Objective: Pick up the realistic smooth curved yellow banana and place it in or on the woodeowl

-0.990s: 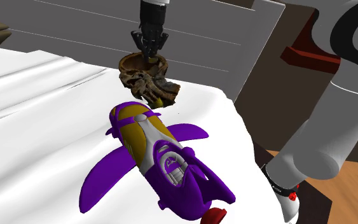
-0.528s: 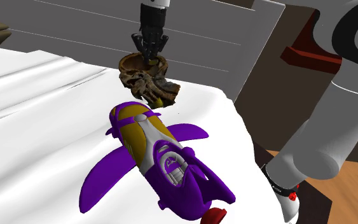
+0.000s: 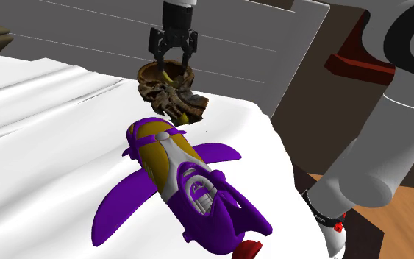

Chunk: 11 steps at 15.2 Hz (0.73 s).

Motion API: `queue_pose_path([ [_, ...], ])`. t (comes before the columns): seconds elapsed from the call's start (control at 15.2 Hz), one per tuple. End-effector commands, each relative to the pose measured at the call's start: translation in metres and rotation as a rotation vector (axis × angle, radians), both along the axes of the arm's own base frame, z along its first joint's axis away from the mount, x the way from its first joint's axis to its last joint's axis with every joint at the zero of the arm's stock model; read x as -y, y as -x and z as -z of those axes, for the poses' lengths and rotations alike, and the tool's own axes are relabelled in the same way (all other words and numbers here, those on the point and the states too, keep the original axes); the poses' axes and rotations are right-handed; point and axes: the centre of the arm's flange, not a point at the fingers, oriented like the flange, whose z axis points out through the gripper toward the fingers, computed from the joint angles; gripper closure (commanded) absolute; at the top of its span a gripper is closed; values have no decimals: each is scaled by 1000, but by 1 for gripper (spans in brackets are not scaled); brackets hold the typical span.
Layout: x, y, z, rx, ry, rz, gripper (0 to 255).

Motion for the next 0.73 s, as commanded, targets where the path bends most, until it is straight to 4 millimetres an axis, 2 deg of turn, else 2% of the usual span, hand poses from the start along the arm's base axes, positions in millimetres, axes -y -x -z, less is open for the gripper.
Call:
queue_pose_path([
  [0.0,1,-1,-20,0,0,0,0],
  [0.13,2,-2,-44,0,0,0,0],
  [0.66,2,-2,-44,0,0,0,0],
])
